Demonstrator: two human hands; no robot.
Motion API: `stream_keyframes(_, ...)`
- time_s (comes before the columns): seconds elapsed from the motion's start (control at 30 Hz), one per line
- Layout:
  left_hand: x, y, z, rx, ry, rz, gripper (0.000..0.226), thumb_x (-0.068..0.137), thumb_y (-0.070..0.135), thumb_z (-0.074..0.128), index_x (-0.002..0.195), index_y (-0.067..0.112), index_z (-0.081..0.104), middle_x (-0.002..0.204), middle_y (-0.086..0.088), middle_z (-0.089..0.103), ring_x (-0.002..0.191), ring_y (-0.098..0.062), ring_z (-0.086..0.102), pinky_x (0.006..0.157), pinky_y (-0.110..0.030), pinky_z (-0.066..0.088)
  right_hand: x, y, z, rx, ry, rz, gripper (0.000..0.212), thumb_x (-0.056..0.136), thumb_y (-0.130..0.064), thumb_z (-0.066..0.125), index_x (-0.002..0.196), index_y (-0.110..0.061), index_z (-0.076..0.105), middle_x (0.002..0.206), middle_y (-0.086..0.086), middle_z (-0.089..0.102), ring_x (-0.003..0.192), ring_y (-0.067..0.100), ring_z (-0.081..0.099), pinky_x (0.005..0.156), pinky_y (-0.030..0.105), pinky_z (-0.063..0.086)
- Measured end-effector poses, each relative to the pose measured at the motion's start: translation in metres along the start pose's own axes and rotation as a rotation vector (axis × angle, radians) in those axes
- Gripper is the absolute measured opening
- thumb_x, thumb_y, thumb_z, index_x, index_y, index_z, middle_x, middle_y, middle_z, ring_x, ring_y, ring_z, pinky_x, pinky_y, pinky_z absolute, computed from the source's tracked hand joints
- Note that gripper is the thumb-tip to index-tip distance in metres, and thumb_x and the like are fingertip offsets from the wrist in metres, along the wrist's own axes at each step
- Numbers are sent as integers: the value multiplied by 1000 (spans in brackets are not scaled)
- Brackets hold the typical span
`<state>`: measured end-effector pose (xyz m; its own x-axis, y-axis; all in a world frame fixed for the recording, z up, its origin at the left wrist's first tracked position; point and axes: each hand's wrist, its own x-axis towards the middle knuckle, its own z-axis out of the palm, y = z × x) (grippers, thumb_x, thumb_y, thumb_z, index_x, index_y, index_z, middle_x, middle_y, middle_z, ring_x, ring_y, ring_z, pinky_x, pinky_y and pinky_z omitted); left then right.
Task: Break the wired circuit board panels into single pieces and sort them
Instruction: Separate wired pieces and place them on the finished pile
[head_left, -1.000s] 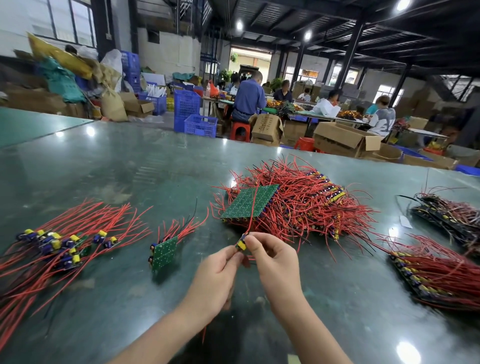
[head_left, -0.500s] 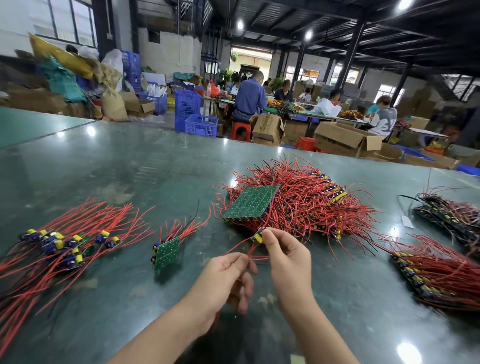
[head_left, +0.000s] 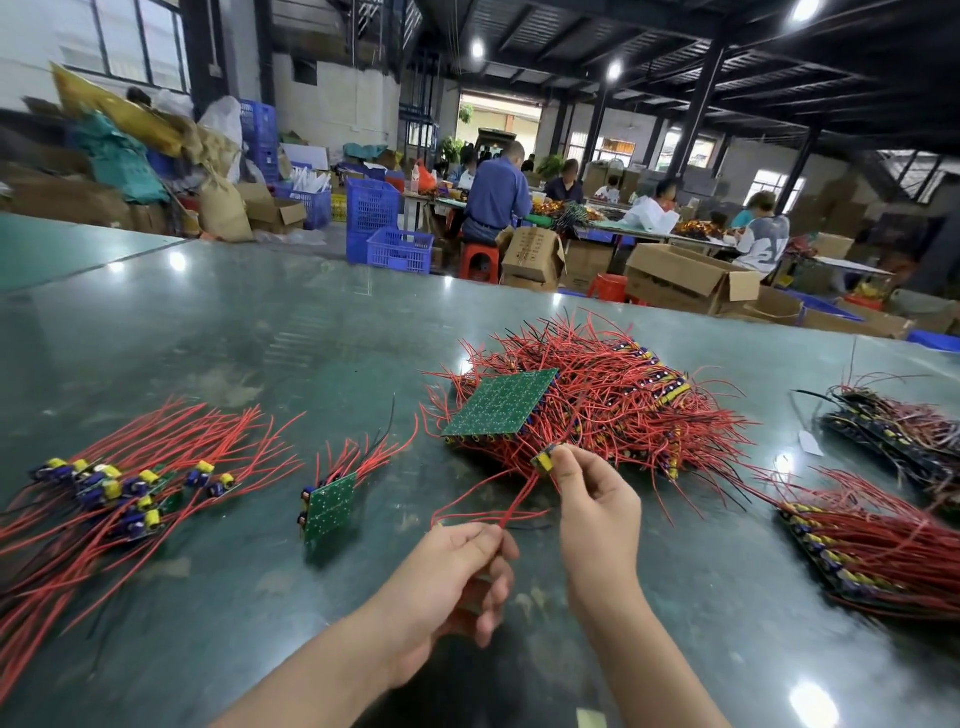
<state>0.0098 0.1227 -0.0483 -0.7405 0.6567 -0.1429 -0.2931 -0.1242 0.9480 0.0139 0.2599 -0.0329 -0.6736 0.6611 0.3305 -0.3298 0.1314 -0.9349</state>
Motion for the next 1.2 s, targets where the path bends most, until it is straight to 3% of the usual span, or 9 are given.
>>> stream_keyframes(0.17,1,1,-1,59,-5,-9,26,100,24,41,82,12,54,53,0,53,36,-12,44,40,-18,35,2,3,-2,-1,39,6,9,88,-14,65,83,-19,71,72,-13,69,68,-7,59,66,6,44)
stream_keyframes(0.3,0,1,-4,16,-3,1,23,100,20,42,100,7,61,68,-3,64,42,-12,50,43,-21,42,7,3,-7,11,105,13,9,89,-18,63,84,-22,70,75,-12,68,67,-7,57,65,5,43)
stream_keyframes(0.57,-1,6,-9,2,-101,-51,15,96,13,50,100,3,60,84,-12,72,54,-16,62,49,-26,50,10,3,-8,36,106,6,10,91,-18,61,87,-20,70,72,-14,69,67,-11,58,64,3,42)
stream_keyframes(0.7,0,14,-17,-176,-293,-150,45,74,28,58,111,2,63,105,-22,69,84,-28,68,63,-33,55,5,-1,-6,147,-124,165,19,88,-25,60,81,-16,75,65,-9,64,58,-2,51,58,13,40)
stream_keyframes(0.8,4,17,-20,-339,-238,-167,64,73,46,49,116,1,61,108,-25,67,85,-34,68,67,-36,56,-3,-6,0,202,-377,253,24,77,-36,59,78,-19,76,62,-3,53,57,7,43,58,22,34)
stream_keyframes(0.87,6,18,-22,-413,-144,-120,60,76,46,50,115,1,62,104,-23,68,79,-31,69,67,-36,58,-8,-7,1,169,-501,246,24,75,-35,60,79,-16,74,68,-4,64,63,6,54,61,18,44)
stream_keyframes(0.97,5,20,-24,-465,-75,-61,35,80,37,57,92,10,75,91,-15,71,70,-22,70,63,-34,59,-11,-8,2,91,-602,197,10,86,-16,60,86,-15,71,80,-4,71,74,4,62,70,15,49)
stream_keyframes(1.03,4,20,-25,-433,-46,-33,23,77,29,61,81,13,78,84,-11,72,68,-17,70,61,-31,58,-14,-8,4,44,-631,181,13,90,-6,57,90,-12,69,83,-1,71,76,5,62,73,16,49)
stream_keyframes(1.2,4,22,-30,-453,46,-30,24,72,18,66,91,6,76,87,-10,72,58,-10,64,46,-20,52,-15,-7,8,17,-586,164,18,93,-11,55,100,-20,68,91,-5,72,80,2,63,74,14,47)
